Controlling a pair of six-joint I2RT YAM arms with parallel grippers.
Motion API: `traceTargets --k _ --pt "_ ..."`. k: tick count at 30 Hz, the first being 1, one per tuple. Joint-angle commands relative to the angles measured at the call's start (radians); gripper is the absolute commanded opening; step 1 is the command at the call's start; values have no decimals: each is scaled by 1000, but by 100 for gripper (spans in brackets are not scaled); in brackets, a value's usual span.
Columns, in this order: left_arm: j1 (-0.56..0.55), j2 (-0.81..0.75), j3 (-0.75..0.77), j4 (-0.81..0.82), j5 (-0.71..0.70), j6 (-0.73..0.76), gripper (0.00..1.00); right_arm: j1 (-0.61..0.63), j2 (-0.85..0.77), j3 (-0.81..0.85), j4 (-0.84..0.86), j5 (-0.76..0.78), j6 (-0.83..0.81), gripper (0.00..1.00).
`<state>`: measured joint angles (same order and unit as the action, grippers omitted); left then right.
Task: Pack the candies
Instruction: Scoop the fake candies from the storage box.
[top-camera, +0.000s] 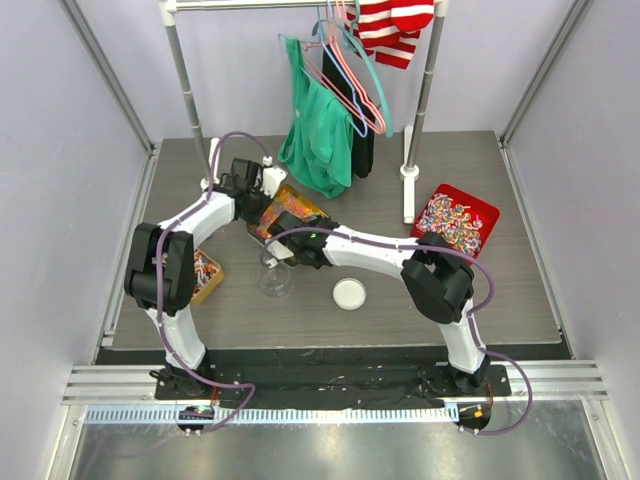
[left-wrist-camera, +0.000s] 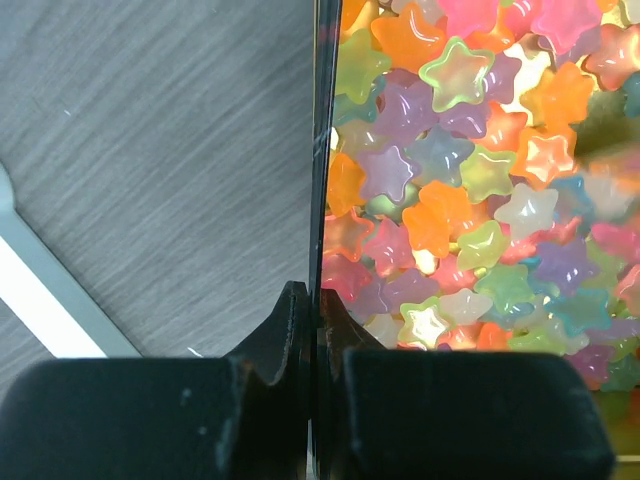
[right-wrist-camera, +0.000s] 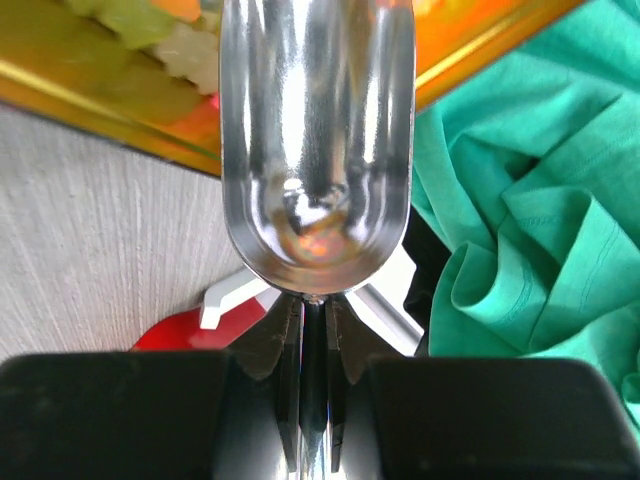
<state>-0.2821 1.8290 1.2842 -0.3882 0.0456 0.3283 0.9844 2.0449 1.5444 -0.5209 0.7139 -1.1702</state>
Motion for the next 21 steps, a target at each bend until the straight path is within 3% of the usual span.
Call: traceTargets --k 1,4,21 --pt "-12 -20 93 87 62 -11 0 7 -2 55 -116 -192 27 1" --pt "-22 -14 96 88 63 -6 0 5 -5 66 -120 -267 46 1" --pt "-43 -23 109 71 57 -17 0 2 147 152 -76 -298 182 1"
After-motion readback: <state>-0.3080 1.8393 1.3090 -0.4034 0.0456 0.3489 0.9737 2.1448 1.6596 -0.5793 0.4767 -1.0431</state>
